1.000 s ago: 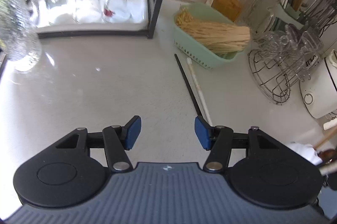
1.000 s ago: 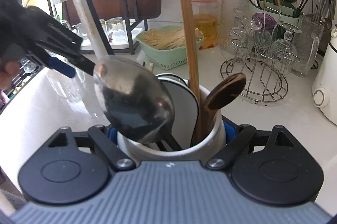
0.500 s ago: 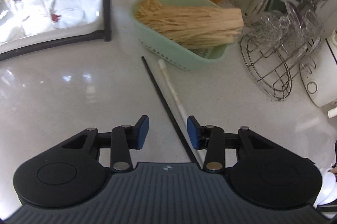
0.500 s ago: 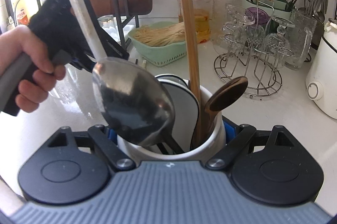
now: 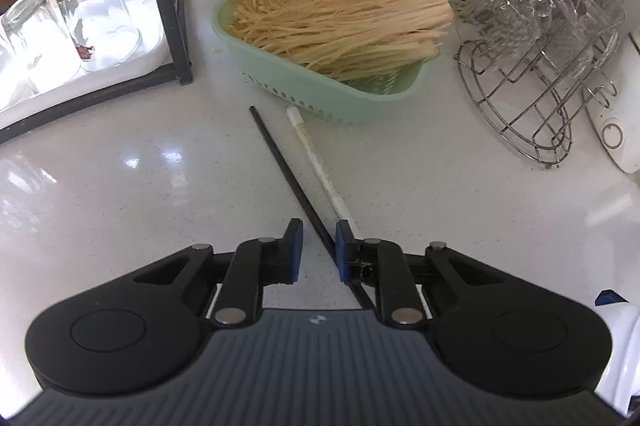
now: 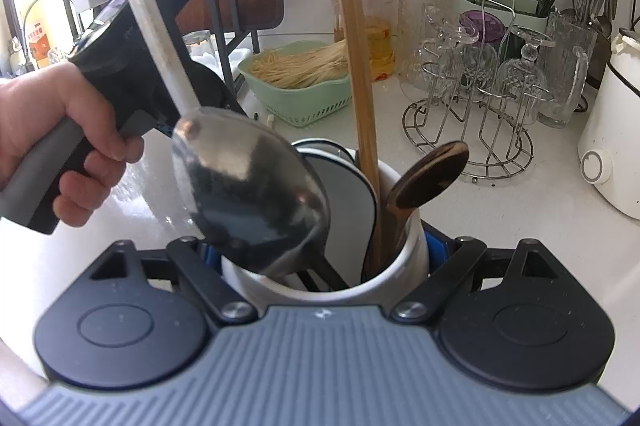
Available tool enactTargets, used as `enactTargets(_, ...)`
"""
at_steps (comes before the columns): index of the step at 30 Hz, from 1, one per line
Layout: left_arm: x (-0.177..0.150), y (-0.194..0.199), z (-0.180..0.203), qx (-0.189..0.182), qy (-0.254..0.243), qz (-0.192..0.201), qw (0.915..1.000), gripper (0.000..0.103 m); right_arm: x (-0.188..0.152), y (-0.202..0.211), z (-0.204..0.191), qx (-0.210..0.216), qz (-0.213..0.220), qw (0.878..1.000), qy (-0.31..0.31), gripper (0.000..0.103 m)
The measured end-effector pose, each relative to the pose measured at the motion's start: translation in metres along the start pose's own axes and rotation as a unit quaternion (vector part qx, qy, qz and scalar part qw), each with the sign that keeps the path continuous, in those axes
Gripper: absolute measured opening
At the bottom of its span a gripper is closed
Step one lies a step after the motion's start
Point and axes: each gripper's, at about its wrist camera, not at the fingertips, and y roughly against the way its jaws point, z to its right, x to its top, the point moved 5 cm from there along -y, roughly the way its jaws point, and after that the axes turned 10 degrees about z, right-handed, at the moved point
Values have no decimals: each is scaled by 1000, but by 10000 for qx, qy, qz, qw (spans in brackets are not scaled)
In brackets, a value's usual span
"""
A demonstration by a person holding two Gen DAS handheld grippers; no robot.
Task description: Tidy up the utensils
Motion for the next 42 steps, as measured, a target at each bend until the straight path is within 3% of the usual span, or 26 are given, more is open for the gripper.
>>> enactTargets(14, -21, 23, -5, 97, 15, -102, 9999, 0, 0, -3, 0, 81, -8, 9999, 67, 91)
enactTargets(24, -57, 64, 0, -2, 108, -145, 9998, 0, 0, -4, -1, 175, 59, 9998, 116, 91)
enactTargets(28, -57, 69, -2, 31, 165, -106, 9998, 1, 0, -5, -1, 203, 51, 9997, 134, 91)
enactTargets(31, -58, 73, -4, -141, 311, -170, 9993, 2, 0, -5, -1, 205, 48, 9997, 134, 91)
enactTargets(34, -64, 76, -3, -341, 244, -348, 9985, 11, 1, -5, -1, 199, 51, 9997, 120, 91)
enactTargets(36, -71, 81, 0, -413, 120, -439, 9981, 27, 1, -5, -2, 186, 38, 9998, 107, 91)
enactTargets(42, -97, 95, 7, -312, -172, -559, 9978, 32, 1, -5, 0, 200, 77, 9998, -6, 91)
